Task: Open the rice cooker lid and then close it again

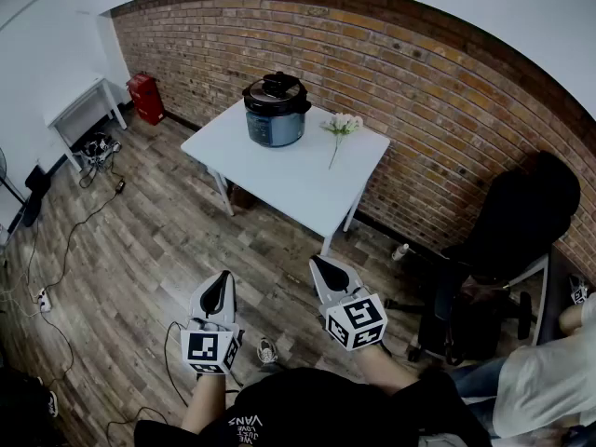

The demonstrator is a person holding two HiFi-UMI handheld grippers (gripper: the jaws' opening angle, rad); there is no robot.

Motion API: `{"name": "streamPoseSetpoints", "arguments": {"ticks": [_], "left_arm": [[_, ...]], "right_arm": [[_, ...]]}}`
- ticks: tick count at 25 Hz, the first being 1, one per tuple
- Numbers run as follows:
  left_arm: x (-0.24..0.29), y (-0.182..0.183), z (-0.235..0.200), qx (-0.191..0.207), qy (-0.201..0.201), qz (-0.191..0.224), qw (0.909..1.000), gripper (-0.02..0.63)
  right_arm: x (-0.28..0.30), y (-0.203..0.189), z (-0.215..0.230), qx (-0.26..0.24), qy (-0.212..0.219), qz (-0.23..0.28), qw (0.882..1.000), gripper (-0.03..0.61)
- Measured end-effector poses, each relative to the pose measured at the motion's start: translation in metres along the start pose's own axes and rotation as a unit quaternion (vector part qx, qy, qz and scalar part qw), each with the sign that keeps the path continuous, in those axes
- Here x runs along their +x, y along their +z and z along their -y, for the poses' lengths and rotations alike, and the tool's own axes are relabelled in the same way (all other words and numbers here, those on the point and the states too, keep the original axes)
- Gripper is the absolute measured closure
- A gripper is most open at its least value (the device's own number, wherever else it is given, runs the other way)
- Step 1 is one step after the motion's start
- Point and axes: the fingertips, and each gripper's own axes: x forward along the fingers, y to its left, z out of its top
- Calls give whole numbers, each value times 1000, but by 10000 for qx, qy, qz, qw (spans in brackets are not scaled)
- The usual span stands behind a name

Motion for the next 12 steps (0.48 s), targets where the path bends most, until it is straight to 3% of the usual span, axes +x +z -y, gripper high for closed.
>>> {"name": "streamPoseSetpoints", "arguments": {"ticks": [6, 9, 11, 12], "left_arm": [[15, -2, -16, -104, -43, 12, 9999, 612], [24, -1, -19, -178, -285, 78, 9994, 611], [32, -1, -22, -292, -491, 105, 9983, 550], [36, -2, -26, -355, -571, 96, 9977, 473]], "right_arm": [[18, -2, 6, 73, -121, -19, 9999, 574], [31, -1, 5, 66, -78, -8, 9999, 574], [42, 1, 2, 128, -2, 34, 9999, 562], [48, 2, 1, 185, 1, 48, 9998, 509]]}}
